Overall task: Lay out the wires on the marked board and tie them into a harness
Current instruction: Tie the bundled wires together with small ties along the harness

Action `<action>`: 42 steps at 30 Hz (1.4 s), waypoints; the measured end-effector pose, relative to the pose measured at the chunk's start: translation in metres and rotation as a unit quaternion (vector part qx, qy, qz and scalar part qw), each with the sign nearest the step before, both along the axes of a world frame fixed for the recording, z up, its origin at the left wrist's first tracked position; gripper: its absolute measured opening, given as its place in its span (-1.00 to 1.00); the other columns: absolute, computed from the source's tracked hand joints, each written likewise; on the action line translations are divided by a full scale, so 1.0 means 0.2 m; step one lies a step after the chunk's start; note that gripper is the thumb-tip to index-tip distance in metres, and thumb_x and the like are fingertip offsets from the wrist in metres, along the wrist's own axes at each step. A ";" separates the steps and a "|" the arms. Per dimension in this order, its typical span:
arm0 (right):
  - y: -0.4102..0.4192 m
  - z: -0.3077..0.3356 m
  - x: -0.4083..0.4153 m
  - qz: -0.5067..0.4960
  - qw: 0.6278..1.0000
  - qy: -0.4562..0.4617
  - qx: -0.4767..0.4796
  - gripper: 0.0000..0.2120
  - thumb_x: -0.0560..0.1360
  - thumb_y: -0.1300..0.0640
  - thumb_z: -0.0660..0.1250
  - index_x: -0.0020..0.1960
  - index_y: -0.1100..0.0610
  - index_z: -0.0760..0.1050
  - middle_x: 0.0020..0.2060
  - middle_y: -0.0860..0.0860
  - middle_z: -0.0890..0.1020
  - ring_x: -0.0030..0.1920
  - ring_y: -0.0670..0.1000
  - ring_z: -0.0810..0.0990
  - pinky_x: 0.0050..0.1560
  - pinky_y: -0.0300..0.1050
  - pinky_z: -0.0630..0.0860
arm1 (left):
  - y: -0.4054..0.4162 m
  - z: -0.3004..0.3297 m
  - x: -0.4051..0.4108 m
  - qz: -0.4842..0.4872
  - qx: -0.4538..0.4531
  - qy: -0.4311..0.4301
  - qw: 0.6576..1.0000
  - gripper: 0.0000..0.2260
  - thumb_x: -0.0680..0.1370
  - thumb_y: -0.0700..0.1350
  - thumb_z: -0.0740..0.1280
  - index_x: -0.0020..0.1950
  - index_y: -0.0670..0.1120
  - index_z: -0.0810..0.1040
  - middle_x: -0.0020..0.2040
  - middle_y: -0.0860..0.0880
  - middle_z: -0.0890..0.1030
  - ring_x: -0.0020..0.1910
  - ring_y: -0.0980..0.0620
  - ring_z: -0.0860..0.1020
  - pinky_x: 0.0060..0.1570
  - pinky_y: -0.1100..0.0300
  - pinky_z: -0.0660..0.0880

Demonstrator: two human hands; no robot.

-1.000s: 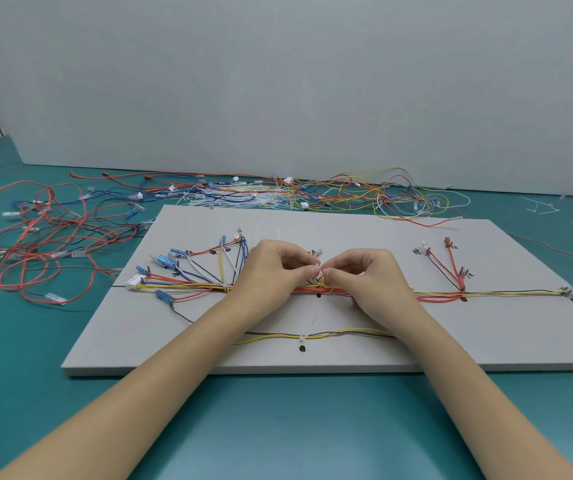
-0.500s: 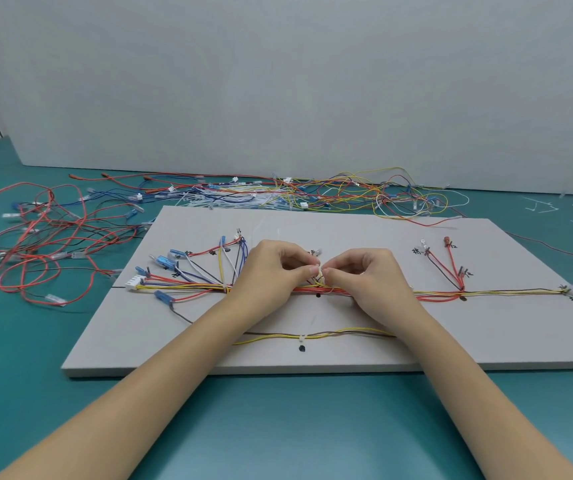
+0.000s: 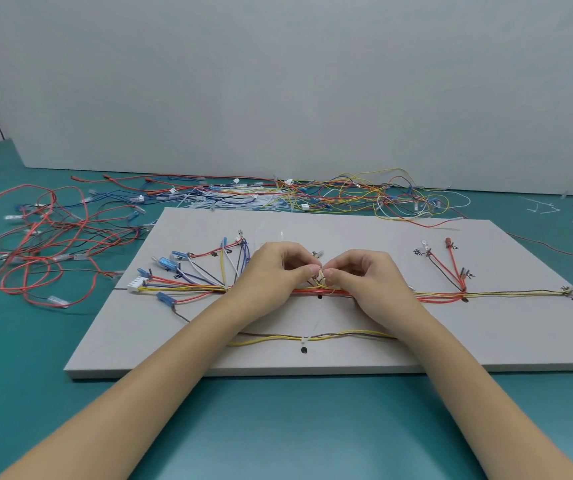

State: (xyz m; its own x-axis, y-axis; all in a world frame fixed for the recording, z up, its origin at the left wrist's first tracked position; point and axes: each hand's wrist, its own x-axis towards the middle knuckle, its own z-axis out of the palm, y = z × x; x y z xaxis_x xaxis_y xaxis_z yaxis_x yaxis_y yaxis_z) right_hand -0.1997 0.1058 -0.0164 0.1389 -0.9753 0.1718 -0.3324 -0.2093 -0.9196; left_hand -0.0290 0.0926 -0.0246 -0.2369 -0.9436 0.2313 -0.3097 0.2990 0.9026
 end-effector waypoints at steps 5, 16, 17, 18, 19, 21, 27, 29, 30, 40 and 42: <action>0.00 0.00 0.01 -0.006 1.000 0.003 0.012 -0.89 0.48 0.29 0.40 -0.19 0.14 0.61 -0.33 0.05 0.64 -0.33 -0.11 0.53 -0.27 -0.33 0.42 | 0.00 0.00 0.00 -0.007 0.001 0.000 1.000 -0.84 0.52 -0.26 0.41 -0.20 -0.03 0.63 -0.29 0.06 0.64 -0.32 0.22 0.55 -0.22 0.41 0.43; 0.00 -0.01 0.02 -0.017 1.000 0.013 0.011 -0.91 0.49 0.29 0.38 -0.17 0.18 0.61 -0.33 0.08 0.62 -0.32 -0.06 0.50 -0.26 -0.24 0.39 | 0.01 0.00 -0.01 -0.002 0.006 -0.005 1.000 -0.91 0.52 -0.28 0.40 -0.14 -0.12 0.65 -0.28 0.03 0.64 -0.34 0.25 0.53 -0.25 0.43 0.41; 0.01 -0.01 0.02 -0.017 1.000 0.013 0.007 -0.90 0.49 0.29 0.38 -0.18 0.17 0.61 -0.33 0.07 0.62 -0.32 -0.07 0.51 -0.26 -0.25 0.40 | 0.01 0.01 -0.01 -0.001 0.005 -0.006 1.000 -0.92 0.52 -0.28 0.40 -0.13 -0.13 0.65 -0.28 0.01 0.64 -0.34 0.25 0.53 -0.25 0.44 0.41; 0.01 -0.01 0.02 -0.016 1.000 0.011 0.001 -0.89 0.49 0.29 0.38 -0.19 0.15 0.61 -0.34 0.05 0.63 -0.32 -0.08 0.52 -0.25 -0.25 0.42 | 0.01 0.01 0.00 0.000 0.003 -0.007 1.000 -0.92 0.52 -0.28 0.40 -0.12 -0.14 0.66 -0.27 0.00 0.65 -0.33 0.24 0.54 -0.25 0.44 0.41; 0.01 -0.01 0.03 -0.016 1.000 0.008 -0.006 -0.87 0.49 0.30 0.39 -0.20 0.12 0.61 -0.35 0.03 0.63 -0.32 -0.09 0.54 -0.24 -0.26 0.44 | 0.01 0.01 0.00 0.002 0.002 -0.008 1.000 -0.93 0.52 -0.27 0.40 -0.12 -0.14 0.66 -0.26 -0.02 0.65 -0.32 0.23 0.54 -0.25 0.44 0.41; 0.02 0.00 0.03 -0.017 1.000 -0.004 -0.018 -0.83 0.48 0.32 0.41 -0.22 0.09 0.61 -0.36 0.00 0.64 -0.33 -0.13 0.56 -0.23 -0.30 0.48 | 0.01 0.01 0.00 0.004 0.004 -0.012 1.000 -0.95 0.51 -0.26 0.41 -0.11 -0.16 0.67 -0.23 -0.05 0.67 -0.32 0.23 0.54 -0.25 0.44 0.41; 0.03 0.02 0.02 -0.023 0.998 -0.060 -0.018 -0.78 0.45 0.40 0.41 -0.10 0.11 0.50 -0.35 0.13 0.64 -0.44 -0.17 0.54 -0.44 -0.38 0.39 | 0.00 0.00 0.00 0.008 0.011 -0.030 0.999 -0.96 0.51 -0.20 0.43 -0.11 -0.10 0.68 -0.20 -0.05 0.68 -0.29 0.17 0.53 -0.22 0.33 0.43; 0.03 0.01 0.02 -0.017 0.998 -0.058 -0.019 -0.77 0.44 0.40 0.42 -0.09 0.11 0.48 -0.34 0.14 0.64 -0.43 -0.15 0.53 -0.40 -0.37 0.39 | 0.00 0.00 0.01 0.003 0.015 -0.024 1.000 -0.94 0.50 -0.20 0.43 -0.14 -0.07 0.67 -0.23 -0.01 0.67 -0.30 0.19 0.53 -0.23 0.33 0.42; 0.03 0.01 0.03 -0.013 0.998 -0.055 -0.019 -0.77 0.44 0.40 0.42 -0.09 0.12 0.48 -0.34 0.13 0.64 -0.42 -0.14 0.53 -0.38 -0.36 0.39 | 0.00 0.00 0.01 -0.003 0.017 -0.021 1.000 -0.93 0.50 -0.21 0.43 -0.15 -0.06 0.67 -0.25 0.01 0.66 -0.32 0.21 0.52 -0.25 0.35 0.41; 0.02 0.03 -0.02 0.016 0.997 -0.057 0.047 -0.77 0.40 0.35 0.49 0.01 0.19 0.56 -0.29 0.12 0.70 -0.30 -0.05 0.64 -0.21 -0.25 0.56 | -0.01 0.02 0.03 -0.004 0.064 0.001 0.998 -0.93 0.47 -0.16 0.48 -0.20 -0.03 0.70 -0.27 0.00 0.70 -0.30 0.19 0.58 -0.29 0.38 0.43; 0.02 0.04 -0.03 0.017 0.997 -0.052 0.049 -0.74 0.38 0.39 0.49 0.01 0.17 0.56 -0.30 0.12 0.70 -0.31 -0.05 0.65 -0.24 -0.26 0.56 | 0.00 0.02 0.03 -0.002 0.064 0.001 0.998 -0.91 0.47 -0.16 0.48 -0.23 -0.01 0.70 -0.28 0.02 0.70 -0.31 0.19 0.58 -0.29 0.36 0.43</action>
State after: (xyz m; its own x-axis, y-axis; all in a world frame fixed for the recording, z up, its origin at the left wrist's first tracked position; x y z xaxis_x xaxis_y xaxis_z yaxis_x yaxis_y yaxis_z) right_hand -0.2062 0.1089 -0.0081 0.1577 -0.9833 0.0904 -0.2285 -0.1254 -0.9654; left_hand -0.0221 0.0921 -0.0198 -0.2405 -0.9645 0.1091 -0.3072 0.1822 0.9340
